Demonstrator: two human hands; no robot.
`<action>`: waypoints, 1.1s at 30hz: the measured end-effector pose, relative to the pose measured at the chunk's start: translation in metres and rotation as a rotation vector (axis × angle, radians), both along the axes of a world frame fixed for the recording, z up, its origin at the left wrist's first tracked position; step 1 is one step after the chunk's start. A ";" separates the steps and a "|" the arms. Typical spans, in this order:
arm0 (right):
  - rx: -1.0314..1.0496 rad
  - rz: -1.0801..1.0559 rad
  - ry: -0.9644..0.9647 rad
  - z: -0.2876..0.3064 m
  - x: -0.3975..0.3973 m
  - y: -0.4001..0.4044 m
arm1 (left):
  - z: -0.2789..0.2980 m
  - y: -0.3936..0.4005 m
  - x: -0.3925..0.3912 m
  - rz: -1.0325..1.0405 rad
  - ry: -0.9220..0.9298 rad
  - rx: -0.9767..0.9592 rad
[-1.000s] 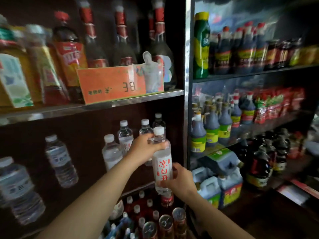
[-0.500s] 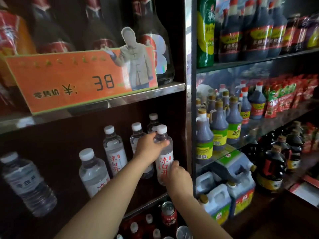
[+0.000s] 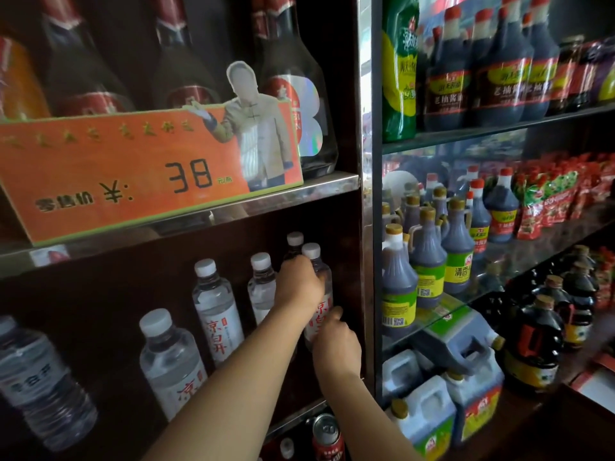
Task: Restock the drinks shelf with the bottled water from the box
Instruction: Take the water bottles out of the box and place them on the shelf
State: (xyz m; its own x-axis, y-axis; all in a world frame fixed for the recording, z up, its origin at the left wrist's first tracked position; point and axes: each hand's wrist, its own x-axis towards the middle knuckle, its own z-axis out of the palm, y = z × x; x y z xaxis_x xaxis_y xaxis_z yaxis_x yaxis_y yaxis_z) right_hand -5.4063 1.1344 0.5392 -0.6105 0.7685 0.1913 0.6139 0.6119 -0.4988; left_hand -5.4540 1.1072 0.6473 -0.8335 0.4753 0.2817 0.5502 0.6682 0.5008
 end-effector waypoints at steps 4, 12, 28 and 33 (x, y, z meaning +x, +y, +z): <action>-0.002 -0.008 -0.001 0.003 -0.001 -0.002 | -0.008 0.002 -0.004 0.021 -0.132 0.170; -0.128 0.105 0.014 0.015 0.028 -0.008 | 0.000 -0.034 0.027 -0.169 -0.221 0.198; 0.316 0.955 -0.284 0.091 0.110 -0.226 | -0.031 -0.414 0.119 0.078 -0.112 -0.436; 0.363 1.273 -0.310 0.084 0.114 -0.386 | -0.054 -0.567 0.173 0.270 -0.217 -0.530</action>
